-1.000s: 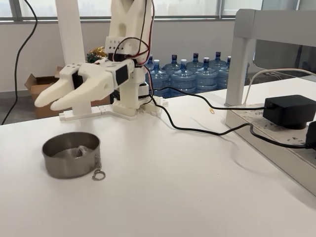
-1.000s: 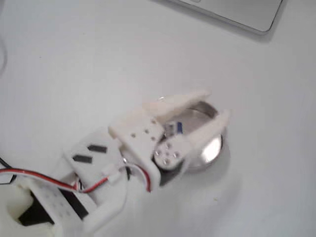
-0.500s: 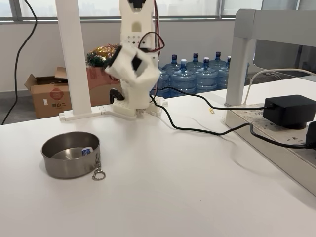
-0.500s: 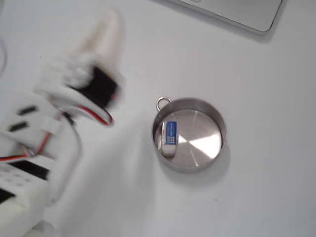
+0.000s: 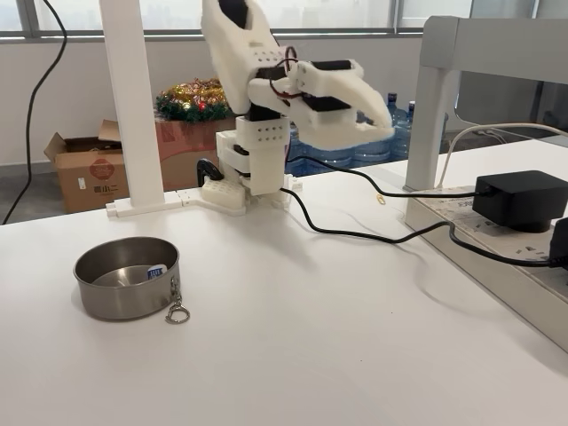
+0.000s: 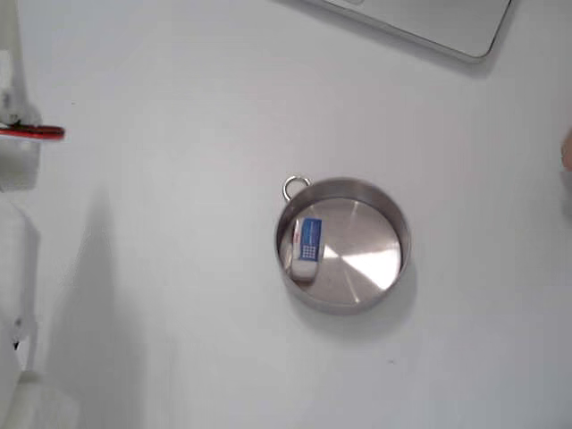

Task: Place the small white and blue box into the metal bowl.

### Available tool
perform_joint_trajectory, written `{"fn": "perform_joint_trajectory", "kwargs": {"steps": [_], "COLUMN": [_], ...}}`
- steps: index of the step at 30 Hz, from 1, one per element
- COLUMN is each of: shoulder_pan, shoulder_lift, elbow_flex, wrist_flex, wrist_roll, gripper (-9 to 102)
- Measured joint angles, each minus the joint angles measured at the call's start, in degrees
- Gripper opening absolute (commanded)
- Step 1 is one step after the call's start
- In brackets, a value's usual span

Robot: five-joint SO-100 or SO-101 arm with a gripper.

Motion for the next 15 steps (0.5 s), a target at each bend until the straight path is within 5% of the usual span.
{"fn": "perform_joint_trajectory", "kwargs": {"steps": [7, 15], "shoulder_pan": [-0.4, -0.4], "shoulder_lift": [27.2, 45.7], "elbow_flex": [1.1, 1.1], "wrist_flex": [42.3, 73.7], "wrist_roll": [0.4, 0.4], "gripper": [-5, -5]}}
